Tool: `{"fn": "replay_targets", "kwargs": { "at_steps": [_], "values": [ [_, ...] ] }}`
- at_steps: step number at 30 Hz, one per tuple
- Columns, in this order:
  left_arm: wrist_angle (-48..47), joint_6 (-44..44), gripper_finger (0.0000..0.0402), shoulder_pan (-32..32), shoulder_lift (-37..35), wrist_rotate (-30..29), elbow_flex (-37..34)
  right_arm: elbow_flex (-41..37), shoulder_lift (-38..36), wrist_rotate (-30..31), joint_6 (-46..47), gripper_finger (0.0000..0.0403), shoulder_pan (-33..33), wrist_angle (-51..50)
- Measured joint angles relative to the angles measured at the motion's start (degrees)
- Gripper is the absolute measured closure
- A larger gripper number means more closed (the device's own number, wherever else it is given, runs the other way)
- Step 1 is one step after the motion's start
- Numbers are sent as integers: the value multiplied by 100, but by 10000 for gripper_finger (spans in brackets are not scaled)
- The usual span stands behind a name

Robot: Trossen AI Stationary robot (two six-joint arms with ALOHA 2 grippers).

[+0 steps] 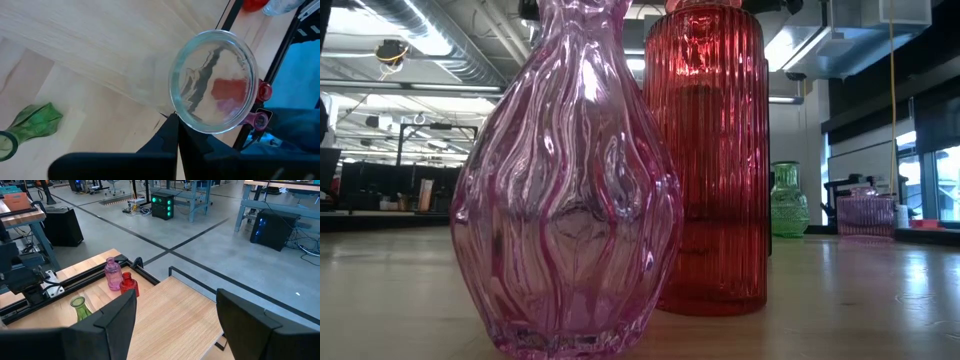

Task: Sort vases onto shelf
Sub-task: Put the top transparent vase on the shelf

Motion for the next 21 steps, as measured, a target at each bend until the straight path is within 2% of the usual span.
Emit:
{"fn": "replay_targets", "kwargs": {
  "at_steps": [17, 21],
  "values": [
    [180, 56, 401, 0, 2, 139, 0, 0, 0, 0, 0, 150, 2, 0],
    [-71, 37, 401, -4, 4, -16, 0, 0, 0, 0, 1, 150, 0, -4]
  ]
}}
